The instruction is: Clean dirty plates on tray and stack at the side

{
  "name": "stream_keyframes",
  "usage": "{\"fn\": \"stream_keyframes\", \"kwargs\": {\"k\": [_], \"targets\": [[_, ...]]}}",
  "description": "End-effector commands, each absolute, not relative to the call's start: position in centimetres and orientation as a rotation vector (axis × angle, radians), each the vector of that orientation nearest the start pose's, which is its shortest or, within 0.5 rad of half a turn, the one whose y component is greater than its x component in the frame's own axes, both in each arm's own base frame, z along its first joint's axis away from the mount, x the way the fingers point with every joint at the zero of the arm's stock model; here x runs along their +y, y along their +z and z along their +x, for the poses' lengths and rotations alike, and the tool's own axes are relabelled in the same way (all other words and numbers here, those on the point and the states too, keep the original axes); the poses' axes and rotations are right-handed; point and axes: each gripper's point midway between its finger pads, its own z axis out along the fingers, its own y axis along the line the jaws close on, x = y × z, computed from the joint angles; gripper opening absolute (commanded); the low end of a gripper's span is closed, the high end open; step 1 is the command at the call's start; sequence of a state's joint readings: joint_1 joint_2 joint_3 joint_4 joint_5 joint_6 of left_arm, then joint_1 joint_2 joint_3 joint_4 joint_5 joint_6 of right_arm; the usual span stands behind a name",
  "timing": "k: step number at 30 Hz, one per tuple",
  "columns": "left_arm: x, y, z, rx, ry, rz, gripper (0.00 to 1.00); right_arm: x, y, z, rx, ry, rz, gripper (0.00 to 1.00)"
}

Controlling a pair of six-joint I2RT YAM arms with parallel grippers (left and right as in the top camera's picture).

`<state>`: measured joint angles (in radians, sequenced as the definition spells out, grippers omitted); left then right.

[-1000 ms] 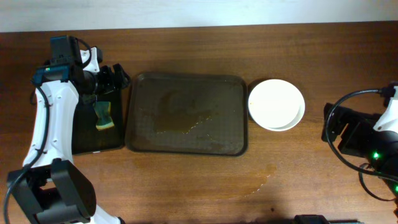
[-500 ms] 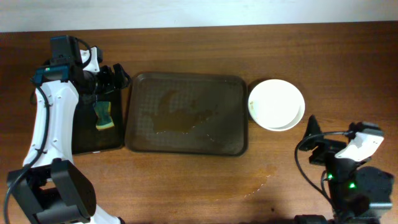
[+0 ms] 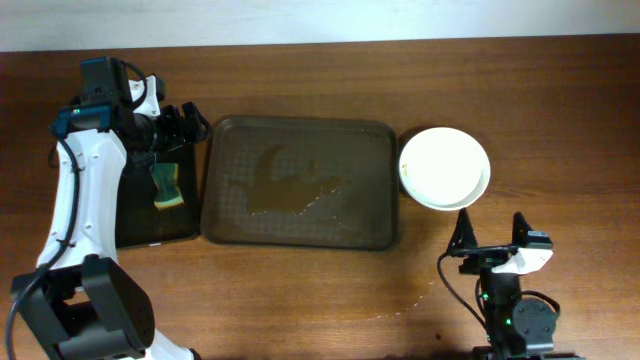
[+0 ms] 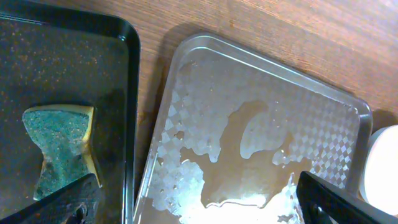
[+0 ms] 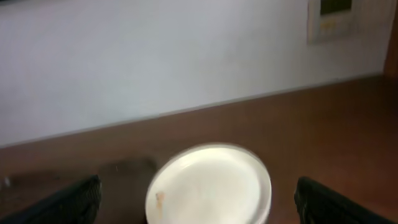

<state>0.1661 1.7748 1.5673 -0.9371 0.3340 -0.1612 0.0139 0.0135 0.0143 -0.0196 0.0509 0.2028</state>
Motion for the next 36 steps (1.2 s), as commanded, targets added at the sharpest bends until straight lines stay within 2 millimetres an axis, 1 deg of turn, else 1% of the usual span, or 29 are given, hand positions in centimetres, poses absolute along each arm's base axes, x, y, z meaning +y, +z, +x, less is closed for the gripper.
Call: {"fn": "stream_keyframes", "kwargs": {"k": [1,19,20,21,22,23,24,26,27,28,29,30,31,32,34,36], "targets": [[1.5,16.8,42.8,2.651,-0.462,-0.344,0.99,0.1,15.6,24.6,1.643,0.150,0.168,0.98],[1.5,16.8,42.8,2.651,-0.462,-0.344,0.99,0.1,15.5,24.6,1.647,0.150,0.167,0.98],[1.6,16.8,42.8,2.653,-0.457,-0.343,0.99,0.1,15.5,24.6,1.646,0.151,0.167,0.98],[2.2,16.4,42.3,2.678,-0.410,-0.362,0.99,0.1,15.5,24.6,1.647,0.150,0.167,0.98],[3.1,16.9,42.1,2.669,-0.330,-0.373,0.99,0.1,15.5,24.6,1.647,0.150,0.167,0.98],[3.8,18.1,42.1,2.635,-0.248,-0.371,0.99,0.1,15.5,24.6,1.647,0.150,0.168,0.98],[4.7,19.7,41.8,2.586,-0.144,-0.370,0.99,0.1,15.5,24.6,1.646,0.151,0.167,0.98],[4.6,23.0,41.5,2.471,-0.048,-0.253,0.99,0.1,15.5,24.6,1.647,0.150,0.168,0.98],[4.0,24.8,41.0,2.401,-0.018,-0.150,0.99,0.1,15.5,24.6,1.647,0.150,0.168,0.98],[3.6,26.0,40.5,2.352,0.001,-0.091,0.99,0.1,15.5,24.6,1.647,0.150,0.168,0.99],[3.2,27.7,39.1,2.265,0.020,-0.051,0.99,0.1,15.5,24.6,1.647,0.150,0.168,0.98],[3.1,28.6,37.5,2.197,0.029,-0.050,0.99,0.1,15.5,24.6,1.647,0.150,0.167,0.98],[3.3,29.1,35.4,2.126,0.048,-0.058,0.99,0.1,15.5,24.6,1.647,0.150,0.167,0.98],[3.7,28.7,32.6,2.051,0.077,-0.072,0.99,0.1,15.5,24.6,1.647,0.150,0.167,0.98],[4.2,27.6,29.5,1.950,0.108,-0.096,0.99,0.1,15.5,24.6,1.647,0.150,0.168,0.98],[4.2,27.0,28.0,1.843,0.129,-0.093,0.99,0.1,15.5,24.6,1.647,0.150,0.167,0.98]]}}
